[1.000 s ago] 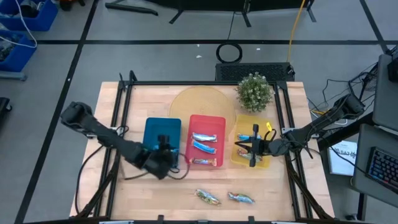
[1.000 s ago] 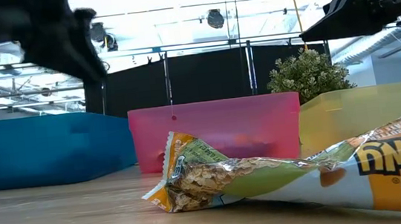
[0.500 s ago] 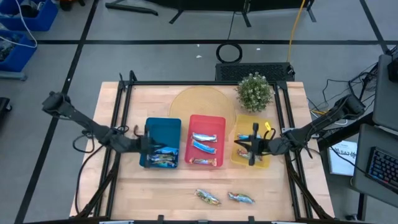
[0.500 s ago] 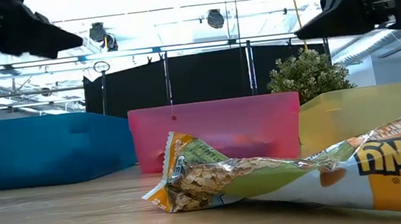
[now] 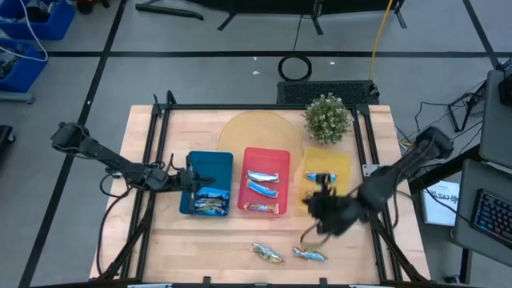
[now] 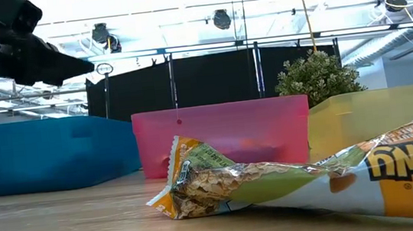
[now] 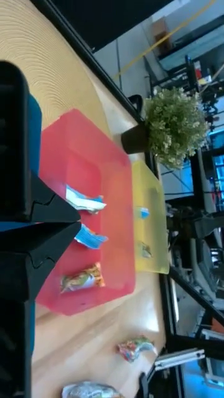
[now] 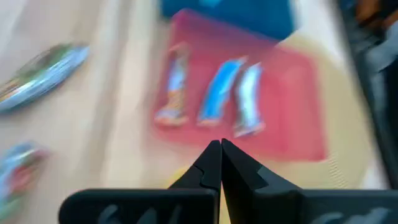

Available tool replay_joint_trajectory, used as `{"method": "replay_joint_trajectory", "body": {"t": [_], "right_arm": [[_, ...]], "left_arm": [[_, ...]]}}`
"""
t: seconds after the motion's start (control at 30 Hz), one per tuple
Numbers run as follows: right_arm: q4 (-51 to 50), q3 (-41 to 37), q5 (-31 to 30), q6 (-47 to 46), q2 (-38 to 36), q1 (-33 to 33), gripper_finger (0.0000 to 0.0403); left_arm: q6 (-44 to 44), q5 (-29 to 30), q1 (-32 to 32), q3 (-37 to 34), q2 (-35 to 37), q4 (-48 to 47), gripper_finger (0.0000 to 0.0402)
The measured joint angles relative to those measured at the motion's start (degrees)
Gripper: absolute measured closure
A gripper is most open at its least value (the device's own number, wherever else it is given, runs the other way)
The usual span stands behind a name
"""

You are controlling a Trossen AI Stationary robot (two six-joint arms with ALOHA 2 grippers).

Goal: Pick and place Granola Bars by type
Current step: Put the red granola bar into the yellow bin

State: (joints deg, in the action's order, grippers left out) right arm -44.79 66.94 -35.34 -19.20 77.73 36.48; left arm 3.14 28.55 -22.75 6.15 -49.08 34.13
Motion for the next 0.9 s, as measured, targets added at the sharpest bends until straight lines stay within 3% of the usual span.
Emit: {"method": "replay_joint_trajectory", "body": {"t": [0.2, 0.37, 0.53, 0.73, 0.9], "right_arm": [[-11.51, 14.2, 3.98, -13.28, 13.75, 7.28, 0.0403], [-13.26, 20.69, 10.94, -21.16, 21.68, 11.63, 0.0384], [-13.88, 21.04, 19.55, -29.14, 26.31, 13.64, 0.0309], [-13.83, 21.02, 17.48, -33.71, 29.94, 14.59, 0.0201], [-13.45, 20.99, 16.02, -34.44, 32.13, 14.63, 0.0138]], "left_arm": [[-0.45, -0.71, -0.05, 0.0, -0.42, 2.89, 0.0389], [-2.19, -1.61, -0.27, 0.0, -0.42, 3.45, 0.0396], [-3.95, -1.61, -0.26, 0.0, -0.42, 3.47, 0.0375], [-4.09, -1.75, -0.33, 0.0, -0.42, 3.26, 0.0374], [-3.89, -1.75, -1.08, 0.0, -0.42, 2.49, 0.0389]]}}
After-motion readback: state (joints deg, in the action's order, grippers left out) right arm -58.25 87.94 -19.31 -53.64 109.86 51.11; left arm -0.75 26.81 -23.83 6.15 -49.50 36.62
